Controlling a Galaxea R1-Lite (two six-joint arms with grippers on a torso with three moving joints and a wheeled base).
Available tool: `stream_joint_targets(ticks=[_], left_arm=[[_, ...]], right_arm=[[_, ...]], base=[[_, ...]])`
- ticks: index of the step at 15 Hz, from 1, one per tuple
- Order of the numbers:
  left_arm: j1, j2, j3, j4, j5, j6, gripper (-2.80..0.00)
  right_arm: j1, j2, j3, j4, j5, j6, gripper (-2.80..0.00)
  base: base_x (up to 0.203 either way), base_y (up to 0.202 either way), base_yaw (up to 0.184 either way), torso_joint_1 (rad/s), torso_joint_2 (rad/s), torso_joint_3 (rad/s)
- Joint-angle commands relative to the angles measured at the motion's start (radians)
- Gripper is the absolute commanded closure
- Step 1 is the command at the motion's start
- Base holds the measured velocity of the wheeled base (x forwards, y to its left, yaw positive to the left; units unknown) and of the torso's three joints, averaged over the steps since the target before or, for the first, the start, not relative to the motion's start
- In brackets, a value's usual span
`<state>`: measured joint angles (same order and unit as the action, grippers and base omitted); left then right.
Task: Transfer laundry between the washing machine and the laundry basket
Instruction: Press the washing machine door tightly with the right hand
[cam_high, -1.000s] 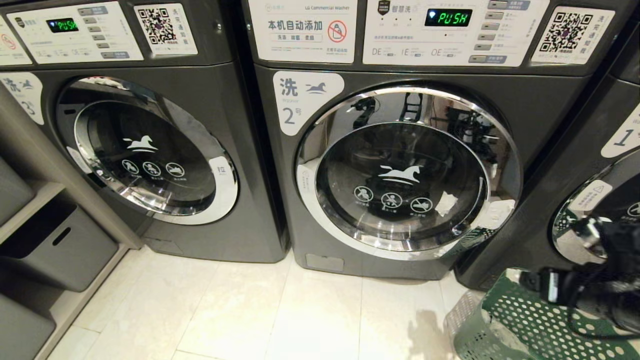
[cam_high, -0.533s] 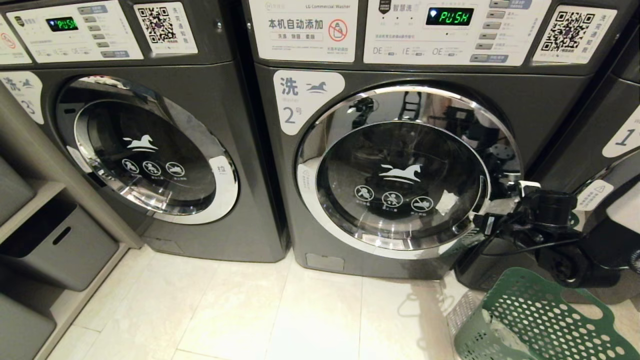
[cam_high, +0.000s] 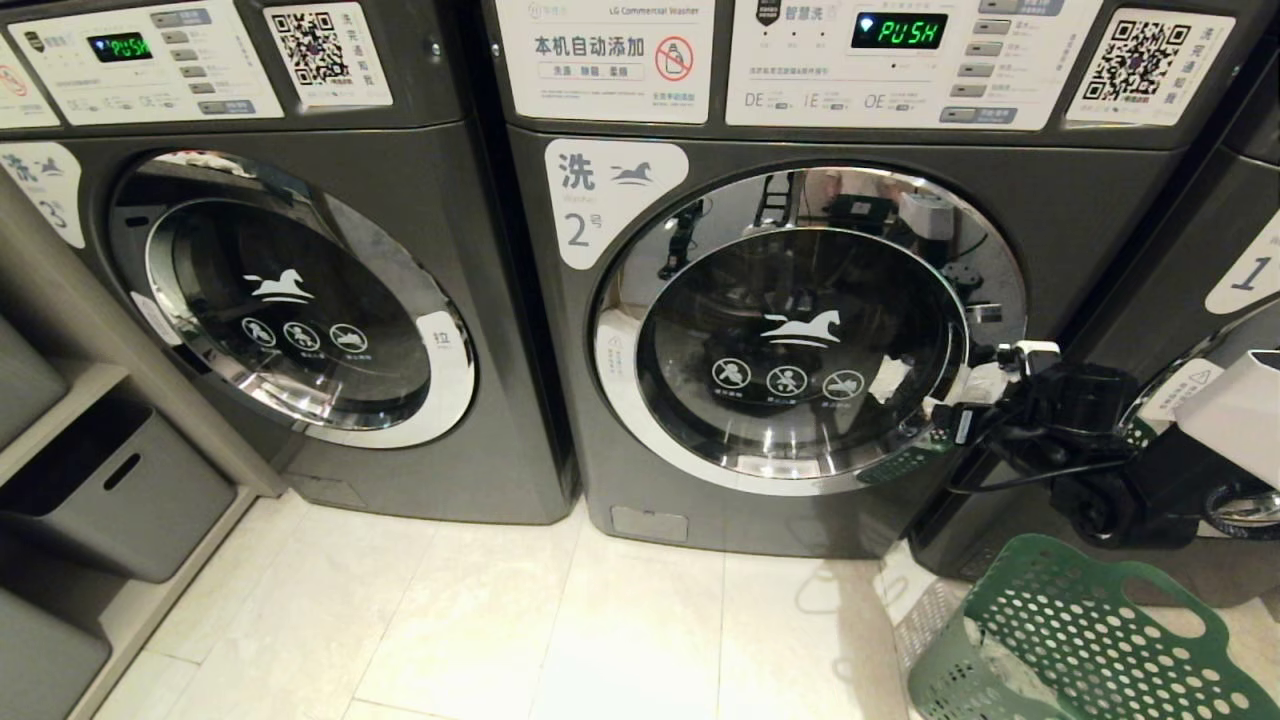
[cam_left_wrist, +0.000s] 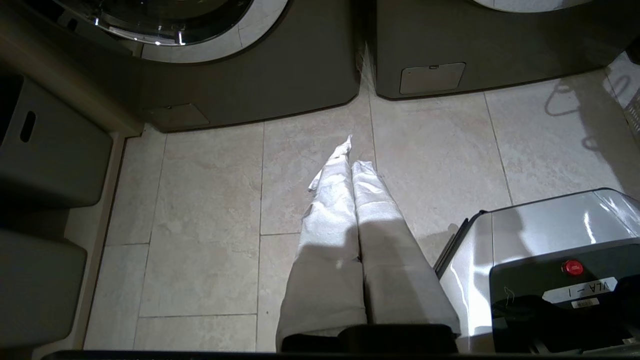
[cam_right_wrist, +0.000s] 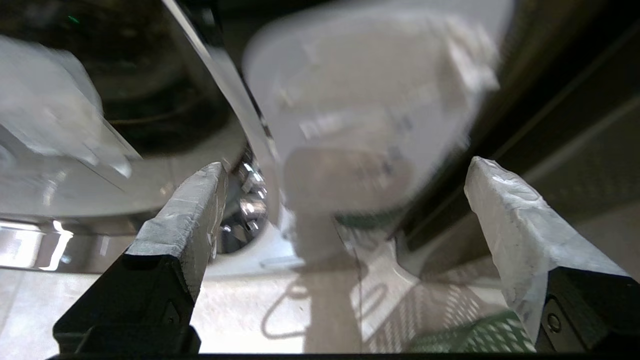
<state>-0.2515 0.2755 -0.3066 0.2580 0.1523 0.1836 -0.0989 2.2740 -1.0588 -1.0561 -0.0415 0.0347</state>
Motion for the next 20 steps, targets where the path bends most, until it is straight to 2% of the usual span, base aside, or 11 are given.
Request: stream_joint_targets(ticks=[1,6,12,20], left_arm=[[0.000,0.004,0.012,0.001,0.001,0.001,0.00],[0.000,0.004,0.019,0.000,0.006,0.002,0.00],[0.000,0.004,0.024,-0.002,0.007,-0.006,0.00],[0.000,0.004,0.023,-0.002,0.027,-0.006,0.00]], right_arm=[[-0.001,-0.013,-0.029,-0.008,0.005,-0.001,-2.80],[-0.001,-0.007,-0.080,-0.008,0.013,-0.006,-2.80],[-0.005,0.065,-0.247,-0.006,0.034,-0.007,-2.80],[-0.004,0.118,-0.275,-0.008,0.079,-0.017,-2.80]], base=[[0.000,0.000,0.000,0.000,0.00,0.000],[0.000,0.000,0.000,0.000,0.00,0.000],[0.000,0.000,0.000,0.000,0.00,0.000],[0.000,0.000,0.000,0.000,0.00,0.000]])
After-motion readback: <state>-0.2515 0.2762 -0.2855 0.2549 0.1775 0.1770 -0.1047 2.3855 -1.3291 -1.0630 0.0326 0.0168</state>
